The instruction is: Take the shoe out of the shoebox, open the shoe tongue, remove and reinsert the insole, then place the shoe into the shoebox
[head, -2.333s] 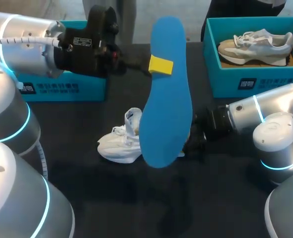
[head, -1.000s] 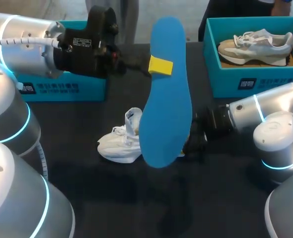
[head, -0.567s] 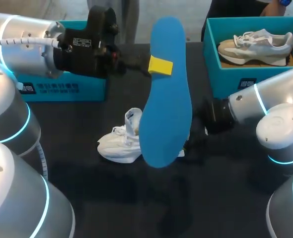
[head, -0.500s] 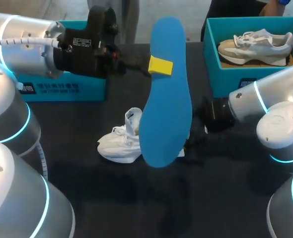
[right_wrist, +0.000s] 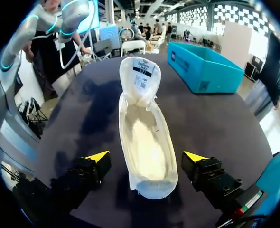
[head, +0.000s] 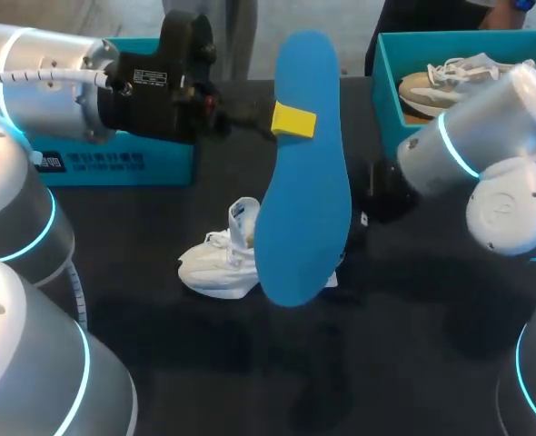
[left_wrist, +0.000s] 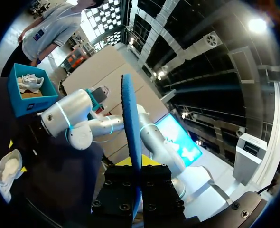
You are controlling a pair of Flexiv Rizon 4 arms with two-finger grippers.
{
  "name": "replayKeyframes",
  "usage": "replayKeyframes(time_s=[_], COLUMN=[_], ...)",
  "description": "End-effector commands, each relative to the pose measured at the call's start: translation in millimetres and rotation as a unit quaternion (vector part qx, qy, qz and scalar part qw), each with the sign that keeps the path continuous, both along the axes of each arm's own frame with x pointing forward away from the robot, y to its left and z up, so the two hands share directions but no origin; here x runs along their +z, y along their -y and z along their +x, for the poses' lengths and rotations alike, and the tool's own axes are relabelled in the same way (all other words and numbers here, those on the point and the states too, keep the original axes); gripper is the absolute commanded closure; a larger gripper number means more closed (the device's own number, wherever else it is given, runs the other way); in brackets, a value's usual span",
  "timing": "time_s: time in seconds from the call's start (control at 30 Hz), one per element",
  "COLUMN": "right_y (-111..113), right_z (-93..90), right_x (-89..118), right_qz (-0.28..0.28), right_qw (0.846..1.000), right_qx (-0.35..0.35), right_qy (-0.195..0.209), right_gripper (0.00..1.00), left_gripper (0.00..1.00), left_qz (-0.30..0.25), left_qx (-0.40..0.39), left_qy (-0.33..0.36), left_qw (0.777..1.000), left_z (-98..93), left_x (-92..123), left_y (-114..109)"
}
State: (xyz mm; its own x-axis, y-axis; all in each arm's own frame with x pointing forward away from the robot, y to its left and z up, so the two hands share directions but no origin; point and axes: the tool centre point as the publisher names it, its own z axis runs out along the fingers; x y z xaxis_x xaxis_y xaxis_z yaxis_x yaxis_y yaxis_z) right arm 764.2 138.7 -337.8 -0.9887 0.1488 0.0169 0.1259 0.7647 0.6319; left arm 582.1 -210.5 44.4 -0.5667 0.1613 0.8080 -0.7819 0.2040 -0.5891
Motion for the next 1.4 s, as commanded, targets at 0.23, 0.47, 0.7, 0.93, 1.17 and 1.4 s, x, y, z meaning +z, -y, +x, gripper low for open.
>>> replayKeyframes(time_s=[0.23,0.47,0.7,0.93,1.17,1.4], right_y=[-14.9,-14.8,-8.2,-8.2,-6.9,-7.8], right_z=[1.3,4.4,5.3,5.3,5.6,12.1], right_x=[11.6,17.7,15.3,15.3,18.6,33.6], right_qz=[-0.207,-0.244,-0.230,-0.230,-0.239,-0.275], right_qw=[0.978,0.969,0.972,0.972,0.971,0.960], right_qx=[-0.021,-0.023,-0.006,-0.006,-0.001,0.040], right_qy=[-0.012,-0.036,-0.038,-0.038,-0.034,-0.029], right_gripper=[0.00,0.00,0.00,0.00,0.00,0.00], left_gripper=[1.00,1.00,1.00,1.00,1.00,1.00], left_qz=[0.000,0.000,0.000,0.000,0.000,0.000], left_qx=[0.001,0.001,0.001,0.001,0.001,0.001], left_qy=[0.000,0.000,0.000,0.000,0.000,0.000], left_qw=[1.000,1.000,1.000,1.000,1.000,1.000], left_z=[-1.0,-1.0,-1.0,-1.0,-1.0,-1.0], left_x=[-0.9,-0.9,-0.9,-0.9,-0.9,-0.9], left_y=[0.2,0.2,0.2,0.2,0.2,0.2])
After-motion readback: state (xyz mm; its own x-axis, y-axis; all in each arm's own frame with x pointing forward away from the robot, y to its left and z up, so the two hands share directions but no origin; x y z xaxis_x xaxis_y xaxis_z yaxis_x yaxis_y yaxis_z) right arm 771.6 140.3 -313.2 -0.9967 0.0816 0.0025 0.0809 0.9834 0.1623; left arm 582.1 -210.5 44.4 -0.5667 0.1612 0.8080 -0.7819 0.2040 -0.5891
